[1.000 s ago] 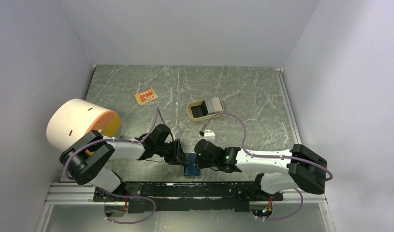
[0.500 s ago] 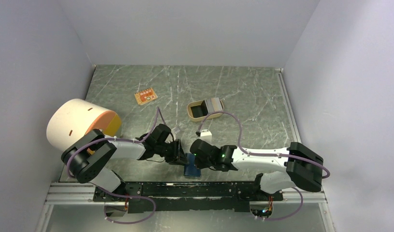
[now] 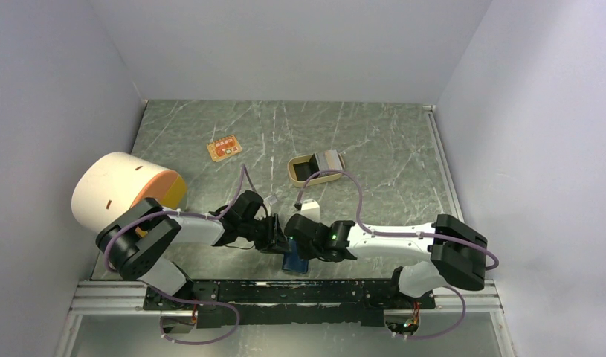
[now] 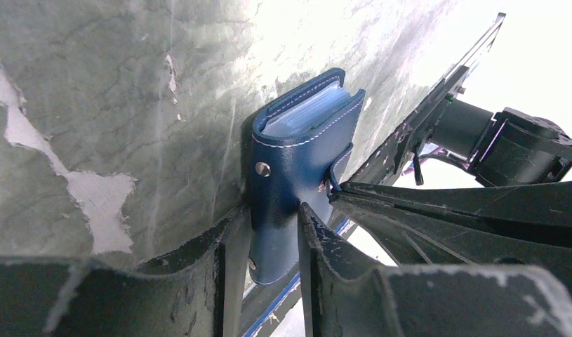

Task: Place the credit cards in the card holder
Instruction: Close the card holder at the center of the board.

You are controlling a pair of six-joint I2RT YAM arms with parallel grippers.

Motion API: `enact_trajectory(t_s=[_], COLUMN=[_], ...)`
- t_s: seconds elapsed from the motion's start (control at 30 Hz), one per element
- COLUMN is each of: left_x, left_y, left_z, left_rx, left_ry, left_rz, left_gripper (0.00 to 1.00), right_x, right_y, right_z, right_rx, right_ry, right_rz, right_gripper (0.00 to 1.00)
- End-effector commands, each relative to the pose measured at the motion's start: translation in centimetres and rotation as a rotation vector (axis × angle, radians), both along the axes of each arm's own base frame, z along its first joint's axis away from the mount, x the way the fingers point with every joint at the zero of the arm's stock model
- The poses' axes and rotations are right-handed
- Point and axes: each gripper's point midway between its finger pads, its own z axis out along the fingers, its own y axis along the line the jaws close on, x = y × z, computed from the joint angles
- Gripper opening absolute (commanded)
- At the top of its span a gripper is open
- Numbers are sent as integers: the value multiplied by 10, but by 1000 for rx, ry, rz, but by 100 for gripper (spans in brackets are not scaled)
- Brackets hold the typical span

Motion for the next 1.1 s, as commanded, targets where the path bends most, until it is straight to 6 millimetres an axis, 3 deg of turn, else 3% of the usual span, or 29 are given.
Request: enact_trajectory(t_s=[0.0,0.77,1.07], left_x=[-1,-1,-2], left_y=[-1,0,1], left_z=[-4,-9,-10], left_rx=[-2,17,18], left_ry=[-6,-1,1], left_rz=[3,1,2], left_gripper=[37,36,36], right_x=[-4,-8,-10], right_y=[3,2,2], right_z=[-1,8,1], right_rx=[-28,-65,-67], right_ry=[3,5,12], right_rz=[24,61,65], right_gripper=[0,0,0])
